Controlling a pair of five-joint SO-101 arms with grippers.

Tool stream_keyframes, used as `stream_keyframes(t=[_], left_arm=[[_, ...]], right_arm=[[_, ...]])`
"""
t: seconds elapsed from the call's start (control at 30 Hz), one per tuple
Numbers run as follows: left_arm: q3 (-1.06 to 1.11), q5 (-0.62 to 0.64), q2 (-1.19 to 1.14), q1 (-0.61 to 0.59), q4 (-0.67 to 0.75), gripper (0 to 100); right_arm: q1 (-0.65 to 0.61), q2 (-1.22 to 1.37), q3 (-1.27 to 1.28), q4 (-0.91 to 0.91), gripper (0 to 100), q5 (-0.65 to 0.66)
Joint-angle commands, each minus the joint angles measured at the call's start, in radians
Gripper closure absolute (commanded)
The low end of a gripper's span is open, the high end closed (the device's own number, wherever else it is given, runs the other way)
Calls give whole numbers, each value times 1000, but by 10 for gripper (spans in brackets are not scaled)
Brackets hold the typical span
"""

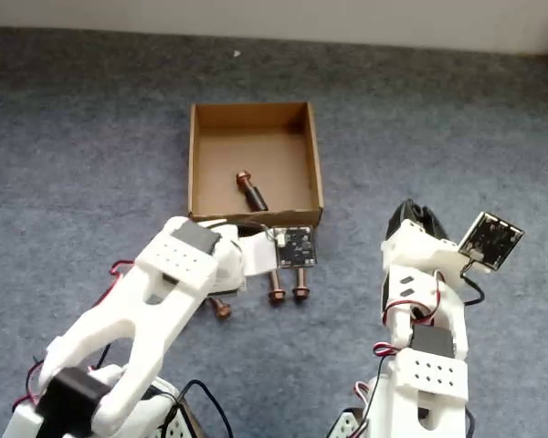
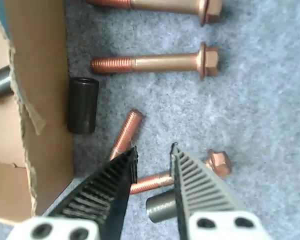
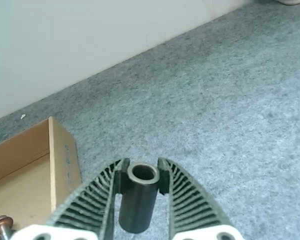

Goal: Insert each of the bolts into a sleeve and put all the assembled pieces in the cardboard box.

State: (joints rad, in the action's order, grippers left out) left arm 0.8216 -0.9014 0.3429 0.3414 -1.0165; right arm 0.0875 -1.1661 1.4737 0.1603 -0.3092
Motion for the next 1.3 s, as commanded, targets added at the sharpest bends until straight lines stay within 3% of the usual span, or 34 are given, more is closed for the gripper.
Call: stream_keyframes(t=[0.0,0.4,0.77,0.97,1.27], left_arm=[[36,3,99,-16,11,841],[73,-210,124,-143,-83,841],[151,-216,122,-25,-101,841],[206,-209,122,-5,28,841],[199,-181,96,25,81,841]], right_arm=[[-1,-21,-21,-27,992,12],[-36,-21,-21,-27,992,14],[-36,-21,-21,-27,992,15],[-36,-21,-21,-27,992,15],[-36,-21,-19,-27,992,15]])
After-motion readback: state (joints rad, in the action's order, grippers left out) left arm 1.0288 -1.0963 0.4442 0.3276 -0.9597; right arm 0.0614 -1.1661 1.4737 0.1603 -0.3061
